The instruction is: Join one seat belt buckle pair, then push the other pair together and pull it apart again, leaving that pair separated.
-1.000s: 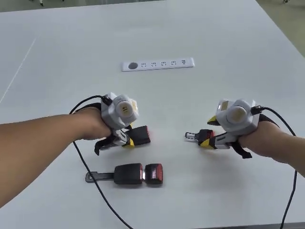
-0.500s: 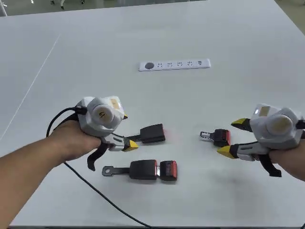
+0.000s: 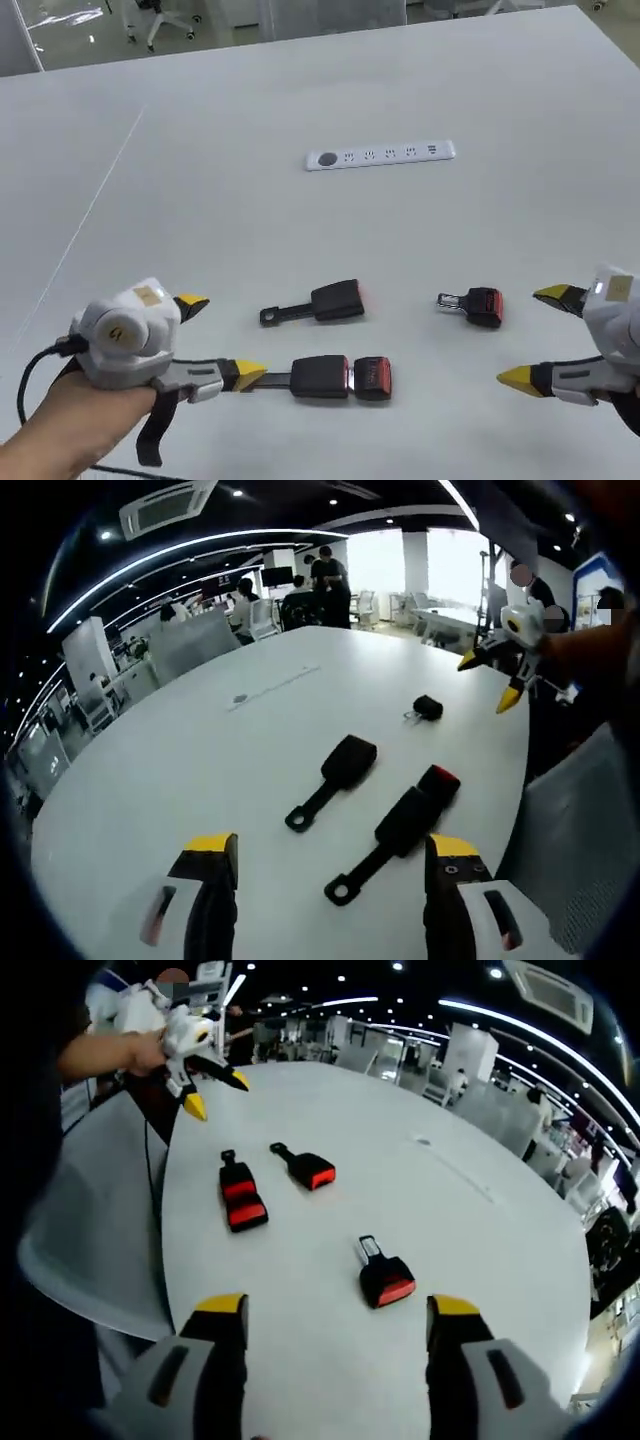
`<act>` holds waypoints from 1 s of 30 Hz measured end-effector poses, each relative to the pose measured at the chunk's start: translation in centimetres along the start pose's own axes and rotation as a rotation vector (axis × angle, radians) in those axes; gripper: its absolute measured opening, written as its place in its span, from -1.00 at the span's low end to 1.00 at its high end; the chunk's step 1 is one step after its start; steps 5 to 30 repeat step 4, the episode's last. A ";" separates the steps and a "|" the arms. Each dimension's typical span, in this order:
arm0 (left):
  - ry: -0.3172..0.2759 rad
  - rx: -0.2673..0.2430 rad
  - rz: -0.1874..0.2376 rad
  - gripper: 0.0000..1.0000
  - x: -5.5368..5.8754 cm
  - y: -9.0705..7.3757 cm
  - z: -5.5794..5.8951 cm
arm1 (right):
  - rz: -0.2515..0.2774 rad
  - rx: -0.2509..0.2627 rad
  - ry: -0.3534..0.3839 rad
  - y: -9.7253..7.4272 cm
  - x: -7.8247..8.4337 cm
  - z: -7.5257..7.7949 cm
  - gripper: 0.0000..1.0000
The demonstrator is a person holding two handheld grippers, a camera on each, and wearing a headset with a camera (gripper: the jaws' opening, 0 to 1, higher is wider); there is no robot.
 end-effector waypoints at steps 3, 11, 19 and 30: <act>0.000 -0.020 0.027 0.76 0.8 -1.2 0.0 | 0.014 0.017 0.025 -0.4 0.1 0.0 0.61; 0.014 -0.031 0.041 0.86 1.0 -1.4 -0.1 | 0.019 0.023 0.028 -0.5 0.2 0.0 0.65; 0.014 -0.031 0.041 0.86 1.0 -1.4 -0.1 | 0.019 0.023 0.028 -0.5 0.2 0.0 0.65; 0.014 -0.031 0.041 0.86 1.0 -1.4 -0.1 | 0.019 0.023 0.028 -0.5 0.2 0.0 0.65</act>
Point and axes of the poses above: the centre of the closed fingertips' face, and the gripper's own axes: y roughly forward along the fingers, z roughly to its right, x roughly out of its underside, the point moved 10 cm from there along -y, roughly backward along the fingers, and after that the axes turned 13 degrees about z, right-handed, at the moved point
